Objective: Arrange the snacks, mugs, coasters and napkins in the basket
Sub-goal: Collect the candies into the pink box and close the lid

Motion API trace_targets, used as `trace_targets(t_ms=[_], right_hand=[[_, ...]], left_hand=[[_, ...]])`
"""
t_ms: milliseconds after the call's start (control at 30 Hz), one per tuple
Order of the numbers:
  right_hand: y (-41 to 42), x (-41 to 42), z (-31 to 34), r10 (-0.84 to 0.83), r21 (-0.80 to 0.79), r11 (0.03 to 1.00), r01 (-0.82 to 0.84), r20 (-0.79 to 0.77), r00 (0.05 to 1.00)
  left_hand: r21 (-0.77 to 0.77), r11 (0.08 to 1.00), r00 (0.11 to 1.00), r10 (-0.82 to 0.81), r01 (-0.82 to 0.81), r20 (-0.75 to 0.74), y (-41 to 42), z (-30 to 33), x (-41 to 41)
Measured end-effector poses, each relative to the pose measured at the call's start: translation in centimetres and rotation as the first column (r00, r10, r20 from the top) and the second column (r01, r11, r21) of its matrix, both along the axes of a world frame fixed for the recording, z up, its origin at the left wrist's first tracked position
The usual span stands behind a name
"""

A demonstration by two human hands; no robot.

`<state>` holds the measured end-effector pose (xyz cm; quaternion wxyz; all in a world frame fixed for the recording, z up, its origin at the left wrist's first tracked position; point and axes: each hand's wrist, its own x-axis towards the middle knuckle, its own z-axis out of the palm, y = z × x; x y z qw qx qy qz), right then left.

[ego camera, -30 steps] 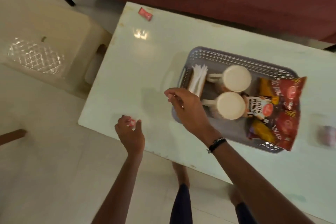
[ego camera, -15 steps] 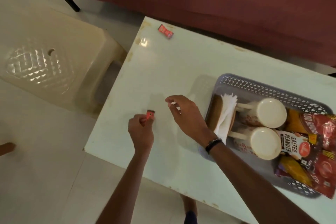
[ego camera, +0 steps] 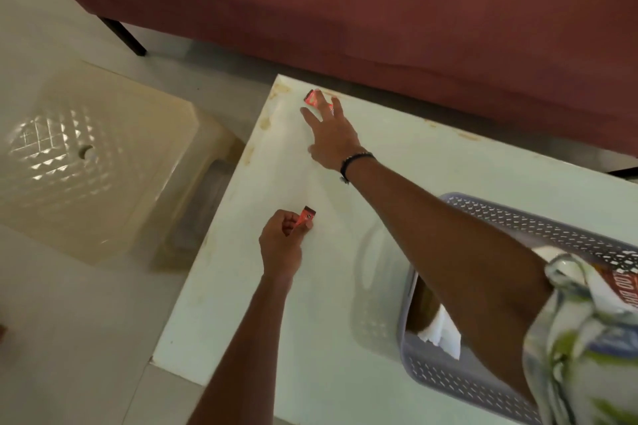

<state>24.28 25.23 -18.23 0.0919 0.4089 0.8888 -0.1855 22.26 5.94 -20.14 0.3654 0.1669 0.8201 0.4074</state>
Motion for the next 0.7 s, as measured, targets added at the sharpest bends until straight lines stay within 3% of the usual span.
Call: trace_targets(t_ms=[100, 233, 333, 533, 633, 700], right_hand=[[0.5, 0.3, -0.8, -0.006, -0.046, 0.999, 0.006, -0.010, 1.000], [-2.7, 2.2, -1.8, 0.013, 0.159, 0.987, 0.007, -0.124, 0.992], [-6.1, 4.8, -1.5, 0.009, 0.187, 0.982, 0.030, -0.202, 0.979], [-13.1, 9.5, 0.4, 0.004, 0.161, 0.987, 0.022, -0.160, 0.987], [-14.9, 10.6, 1.7, -0.170, -0.060, 0.985, 0.161, -0.234, 0.957], [-15.8, 11.9, 3.3, -0.362, -0.216, 0.928, 0.304, -0.326, 0.873]], left_hand=[[0.012, 1.000, 0.999, 0.018, -0.019, 0.045, 0.0, 0.1, 0.0], [-0.003, 1.000, 0.999, 0.017, -0.017, 0.040, 0.1, 0.4, 0.0], [-0.012, 1.000, 0.999, 0.014, -0.013, 0.037, 0.1, 0.5, -0.1], [-0.040, 0.999, 0.999, -0.001, 0.002, 0.042, 0.3, 1.1, -0.1], [-0.086, 0.996, 0.999, 0.000, 0.005, 0.054, -0.3, 2.0, 0.6], [-0.075, 0.997, 0.997, 0.018, -0.013, 0.071, -1.4, 3.4, 2.5]])
